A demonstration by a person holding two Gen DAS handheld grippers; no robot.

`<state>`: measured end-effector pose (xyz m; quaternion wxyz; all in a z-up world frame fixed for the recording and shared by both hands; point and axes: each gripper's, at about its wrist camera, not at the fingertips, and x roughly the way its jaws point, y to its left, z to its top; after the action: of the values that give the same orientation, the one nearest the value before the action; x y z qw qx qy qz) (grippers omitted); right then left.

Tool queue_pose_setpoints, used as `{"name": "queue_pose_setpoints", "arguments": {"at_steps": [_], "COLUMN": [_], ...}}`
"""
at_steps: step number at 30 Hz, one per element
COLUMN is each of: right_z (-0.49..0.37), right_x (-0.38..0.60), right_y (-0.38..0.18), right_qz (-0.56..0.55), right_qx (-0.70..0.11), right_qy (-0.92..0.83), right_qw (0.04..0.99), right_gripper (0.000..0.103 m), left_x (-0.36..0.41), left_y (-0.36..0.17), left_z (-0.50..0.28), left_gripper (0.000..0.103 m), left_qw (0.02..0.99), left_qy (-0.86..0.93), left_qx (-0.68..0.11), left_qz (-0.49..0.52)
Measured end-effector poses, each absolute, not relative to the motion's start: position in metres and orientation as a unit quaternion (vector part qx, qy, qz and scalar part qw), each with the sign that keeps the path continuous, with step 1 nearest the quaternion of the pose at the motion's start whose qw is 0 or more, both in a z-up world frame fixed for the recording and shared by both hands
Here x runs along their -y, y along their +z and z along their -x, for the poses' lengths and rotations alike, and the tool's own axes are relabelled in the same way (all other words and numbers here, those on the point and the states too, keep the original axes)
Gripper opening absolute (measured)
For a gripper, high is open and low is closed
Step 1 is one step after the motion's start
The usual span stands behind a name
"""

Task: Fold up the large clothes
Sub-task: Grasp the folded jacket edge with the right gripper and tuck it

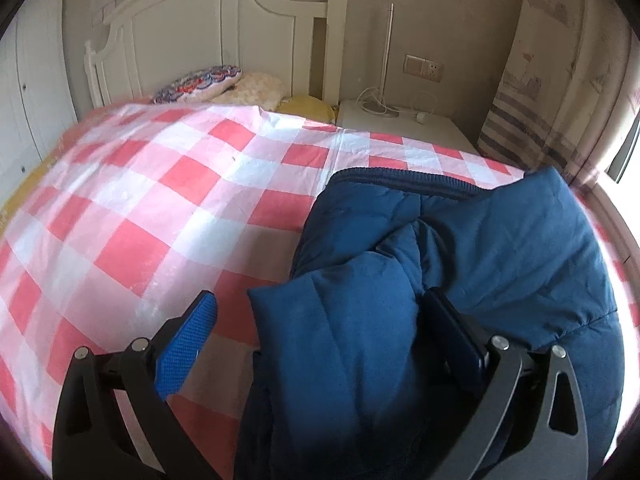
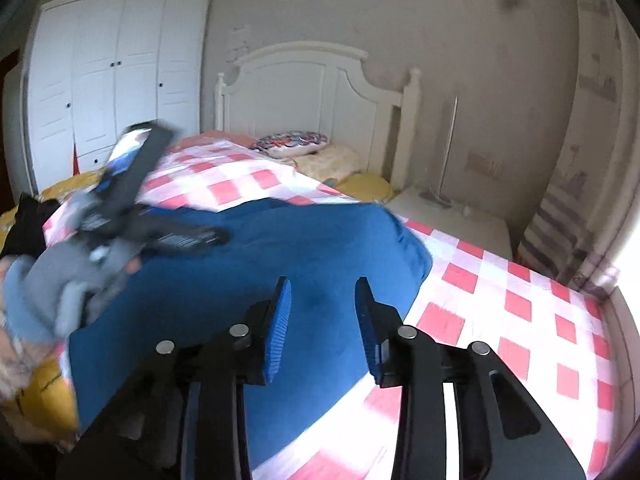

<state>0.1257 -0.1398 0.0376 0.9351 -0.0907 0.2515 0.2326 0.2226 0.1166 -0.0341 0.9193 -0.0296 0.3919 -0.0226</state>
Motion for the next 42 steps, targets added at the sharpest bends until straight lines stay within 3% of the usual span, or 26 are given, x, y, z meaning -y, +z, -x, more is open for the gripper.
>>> {"name": "queue_pose_setpoints", "arguments": {"at_steps": [6,9,15,23,26,28,42], "right_z": [-0.2,-0.237,-0.241,-0.25,-0.272,-0.275,-0.266], "right_x": [0.128,0.1,0.09,0.113,0.102,0.1,0.111], "right_y": [0.046,0.0,-0.012,0.031,-0.003,-0.023,-0.015], "right_qz": [0.062,0.092,0.107,0.064,0.082,0.076,0.044], "right_qx": [-0.269,-0.356,-0.361,-0.316,-0.375,-0.367,-0.373], "right_qy": [0.248,0.25,0.245,0.237,0.227,0.233,0.207], "right_qw": [0.929,0.896,0.893,0.917,0.895,0.897,0.904], "right_gripper": [0.03,0.031,0.031,0.031,0.031,0.032,0.034], "left_x": [-0.13,-0.138,-0.157,-0.154,-0.154,-0.154,-0.156], "left_y": [-0.038,-0.04,-0.053,-0.051,-0.051,-0.051,-0.055], "left_z": [-0.225,-0.226,-0.236,-0.235,-0.234,-0.236,-0.237], "left_gripper": [0.101,0.101,0.101,0.101,0.101,0.101,0.101], "left_qw": [0.912,0.909,0.886,0.891,0.89,0.888,0.885], "left_qy": [-0.046,-0.044,-0.072,-0.067,-0.067,-0.067,-0.063], "left_qx": [-0.4,-0.401,-0.424,-0.418,-0.419,-0.422,-0.429], "left_qz": [0.079,0.102,0.171,0.162,0.166,0.169,0.168]}}
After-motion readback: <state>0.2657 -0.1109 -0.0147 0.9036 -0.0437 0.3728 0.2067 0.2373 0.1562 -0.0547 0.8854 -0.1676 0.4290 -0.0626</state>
